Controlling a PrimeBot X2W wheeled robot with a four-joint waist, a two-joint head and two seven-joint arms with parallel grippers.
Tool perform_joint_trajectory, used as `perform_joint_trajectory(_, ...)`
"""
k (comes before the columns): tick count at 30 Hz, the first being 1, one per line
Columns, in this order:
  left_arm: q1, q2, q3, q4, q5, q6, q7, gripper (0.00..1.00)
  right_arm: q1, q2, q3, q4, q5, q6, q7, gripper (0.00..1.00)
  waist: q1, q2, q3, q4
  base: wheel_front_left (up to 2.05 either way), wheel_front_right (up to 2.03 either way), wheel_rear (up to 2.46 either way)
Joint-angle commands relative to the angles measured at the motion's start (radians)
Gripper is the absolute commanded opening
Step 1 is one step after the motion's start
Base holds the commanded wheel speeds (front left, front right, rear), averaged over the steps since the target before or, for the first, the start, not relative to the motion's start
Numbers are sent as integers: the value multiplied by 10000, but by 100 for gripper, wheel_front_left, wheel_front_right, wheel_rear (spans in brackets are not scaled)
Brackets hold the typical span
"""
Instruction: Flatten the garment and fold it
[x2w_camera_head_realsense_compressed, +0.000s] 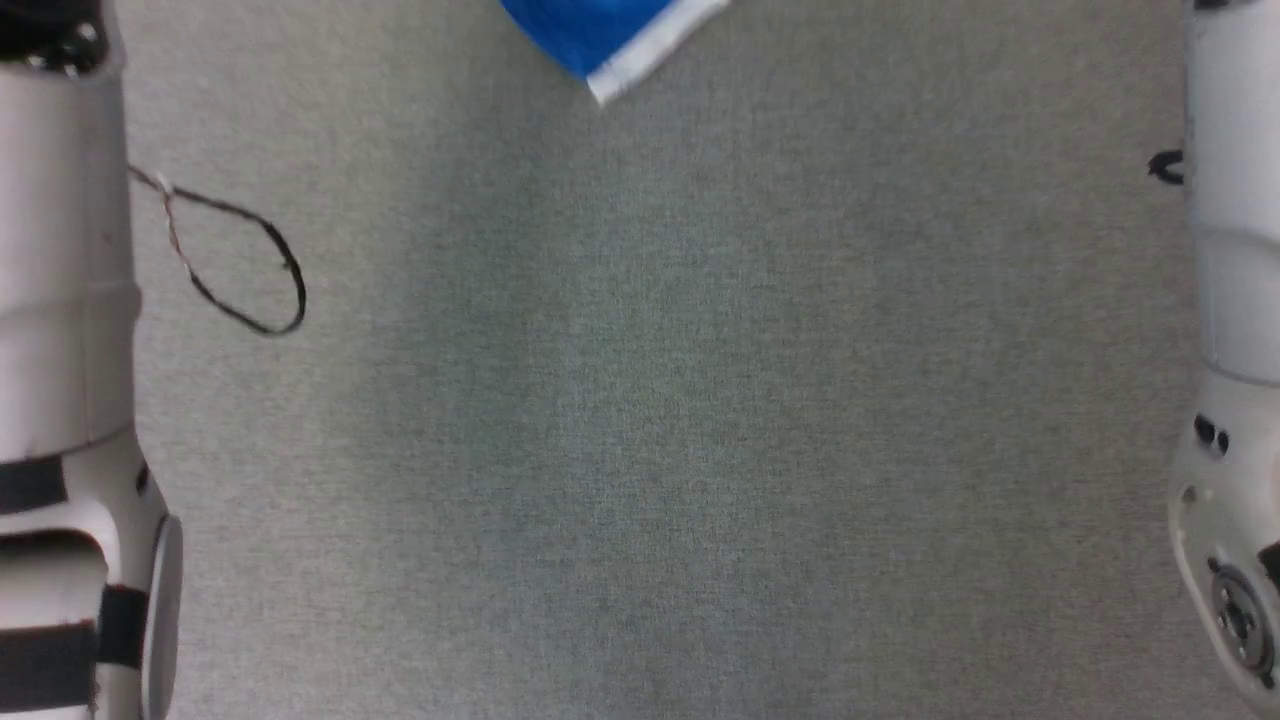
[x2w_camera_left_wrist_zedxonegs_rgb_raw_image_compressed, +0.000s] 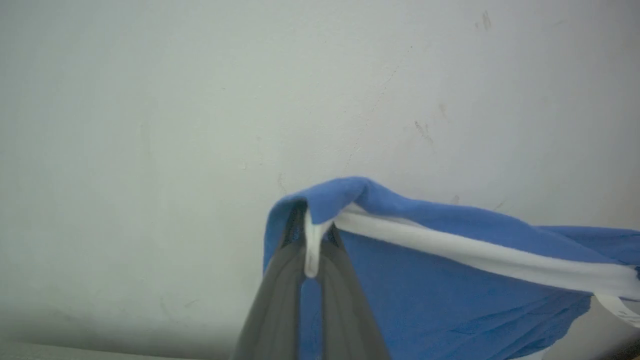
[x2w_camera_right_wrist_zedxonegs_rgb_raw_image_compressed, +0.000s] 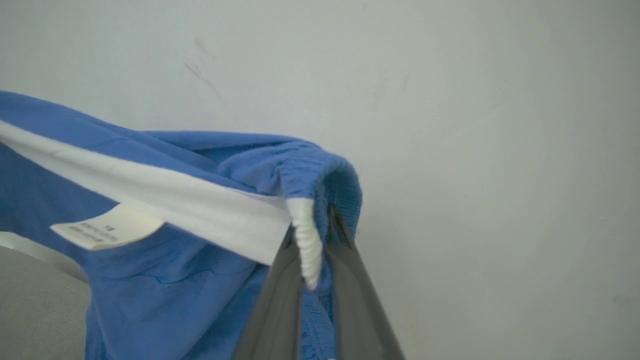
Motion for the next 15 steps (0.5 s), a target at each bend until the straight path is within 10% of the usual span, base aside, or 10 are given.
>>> perform_joint_trajectory(1,-303,27,130,185,87,-68,-374,0,-320,-26,-25,295,-177,-11,-348,0,-3,0,1159,44,0,0,0)
perform_joint_trajectory(15,-368,-473,380,719,-460,-1164,-2331,0,-1147,-26,492,1996,-255,-11,-2061,0,-3,0,2161,237,0,0,0)
